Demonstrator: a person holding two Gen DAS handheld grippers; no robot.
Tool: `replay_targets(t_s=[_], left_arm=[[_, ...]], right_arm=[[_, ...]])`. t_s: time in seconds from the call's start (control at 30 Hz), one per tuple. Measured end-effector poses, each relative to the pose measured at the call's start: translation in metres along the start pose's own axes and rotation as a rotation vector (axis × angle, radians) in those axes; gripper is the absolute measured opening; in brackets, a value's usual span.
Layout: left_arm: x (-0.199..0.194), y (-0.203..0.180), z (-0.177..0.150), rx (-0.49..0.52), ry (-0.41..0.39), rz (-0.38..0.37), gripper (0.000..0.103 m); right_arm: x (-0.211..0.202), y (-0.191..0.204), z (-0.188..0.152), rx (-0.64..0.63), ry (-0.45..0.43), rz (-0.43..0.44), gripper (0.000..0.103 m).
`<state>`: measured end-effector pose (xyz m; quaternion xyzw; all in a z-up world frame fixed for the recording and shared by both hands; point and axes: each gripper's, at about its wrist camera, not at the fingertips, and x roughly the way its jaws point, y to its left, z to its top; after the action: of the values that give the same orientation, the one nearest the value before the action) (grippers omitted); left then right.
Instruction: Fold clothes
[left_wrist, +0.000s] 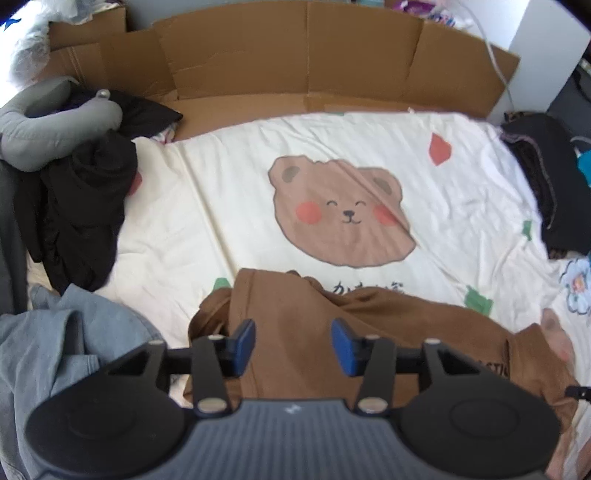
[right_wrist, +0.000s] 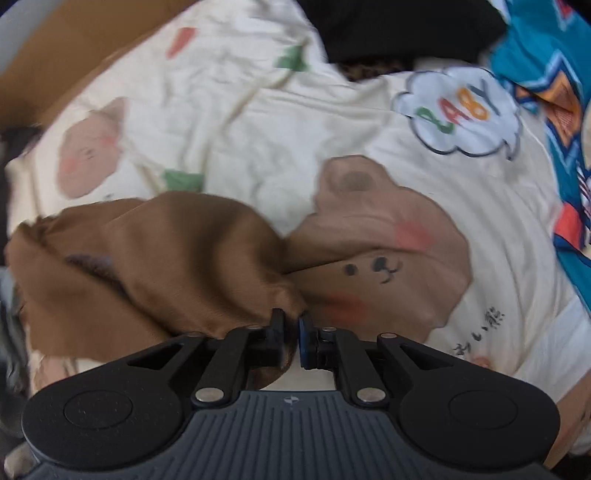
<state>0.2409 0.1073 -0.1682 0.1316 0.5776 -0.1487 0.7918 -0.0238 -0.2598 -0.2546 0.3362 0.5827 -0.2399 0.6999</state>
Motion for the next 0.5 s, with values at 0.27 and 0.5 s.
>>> replay_targets(t_s=[0.27, 0.5], left_arm=[[0.047, 0.001, 0.004, 0.026, 0.022, 0.12, 0.075], [0.076, 0.022, 0.003, -0.102, 0.024, 0.108, 0.081]], right_arm=[[0.014, -0.01, 0.01, 0.027, -0.128, -0.001, 0.039], [0.029, 0.016, 0.027, 0.02, -0.198, 0.13, 0.042]])
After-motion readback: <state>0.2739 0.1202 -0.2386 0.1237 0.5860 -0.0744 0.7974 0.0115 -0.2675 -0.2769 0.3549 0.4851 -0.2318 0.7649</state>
